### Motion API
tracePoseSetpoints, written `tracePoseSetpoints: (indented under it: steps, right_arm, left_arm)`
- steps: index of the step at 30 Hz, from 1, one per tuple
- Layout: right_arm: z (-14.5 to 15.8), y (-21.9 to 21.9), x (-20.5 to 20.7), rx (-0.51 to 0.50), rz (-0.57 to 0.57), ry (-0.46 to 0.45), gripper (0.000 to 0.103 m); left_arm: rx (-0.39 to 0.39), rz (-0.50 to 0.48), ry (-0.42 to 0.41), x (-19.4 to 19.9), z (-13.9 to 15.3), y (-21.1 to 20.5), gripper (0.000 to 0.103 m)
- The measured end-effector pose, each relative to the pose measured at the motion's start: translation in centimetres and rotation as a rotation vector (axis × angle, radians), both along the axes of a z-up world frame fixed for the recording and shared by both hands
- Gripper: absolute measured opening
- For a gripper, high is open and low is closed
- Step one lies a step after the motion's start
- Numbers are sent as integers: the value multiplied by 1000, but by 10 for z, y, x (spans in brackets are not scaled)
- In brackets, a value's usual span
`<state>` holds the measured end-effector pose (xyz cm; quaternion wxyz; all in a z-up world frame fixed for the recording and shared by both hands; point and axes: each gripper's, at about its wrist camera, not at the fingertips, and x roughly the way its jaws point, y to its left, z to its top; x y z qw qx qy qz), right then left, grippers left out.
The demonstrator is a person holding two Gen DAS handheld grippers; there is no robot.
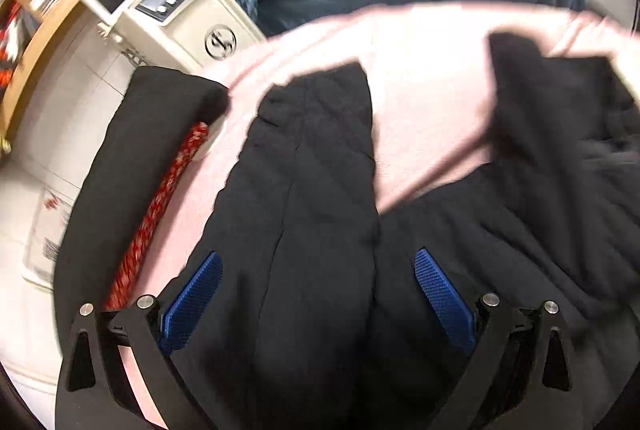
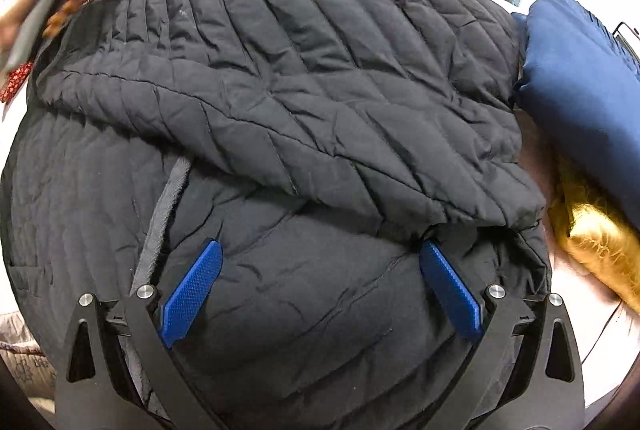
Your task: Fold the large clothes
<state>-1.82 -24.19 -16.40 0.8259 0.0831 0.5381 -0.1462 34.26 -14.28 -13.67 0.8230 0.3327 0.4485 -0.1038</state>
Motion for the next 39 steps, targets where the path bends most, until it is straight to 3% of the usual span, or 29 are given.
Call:
tracePoseSetpoints:
  steps: [3, 8, 12, 13, 15, 16, 18, 25, 29, 34, 39]
  right_arm:
    - [-4, -3, 0, 13, 3, 5, 98]
    - [-11, 2, 1, 9, 10, 0, 98]
    - [-15, 6, 1, -2, 11, 5, 98]
    - [-16, 7, 2, -2, 12, 7, 98]
    - [-17, 7, 1, -1, 12, 8, 98]
    - [-18, 6, 3, -1, 13, 9, 98]
    - [-19, 6, 3, -1, 13, 10, 98]
    - [-5, 4, 1, -1, -15, -1, 98]
    - [5, 11, -8, 6, 3, -21, 98]
    - [19, 30, -23, 11, 39, -48, 98]
    - [26, 43, -39, 26, 57, -64, 98]
  left_arm:
    - [57, 40, 50, 29, -18, -11, 91]
    - [-31, 143, 115, 65, -20, 11, 78]
    - [-161, 211, 141, 78, -13, 49, 52]
    - [-227, 236, 147, 80, -7, 64, 48]
    - [-355, 264, 152, 80, 7, 89, 30]
    - [-412, 273, 138, 77, 15, 104, 26]
    - [-451, 282, 74, 69, 35, 132, 16]
    - [-599, 370, -37, 7, 86, 261, 11]
    - [-677, 482, -71, -38, 92, 338, 11]
    - [-748, 690, -50, -97, 61, 432, 10]
    - [-732, 771, -29, -122, 30, 467, 9]
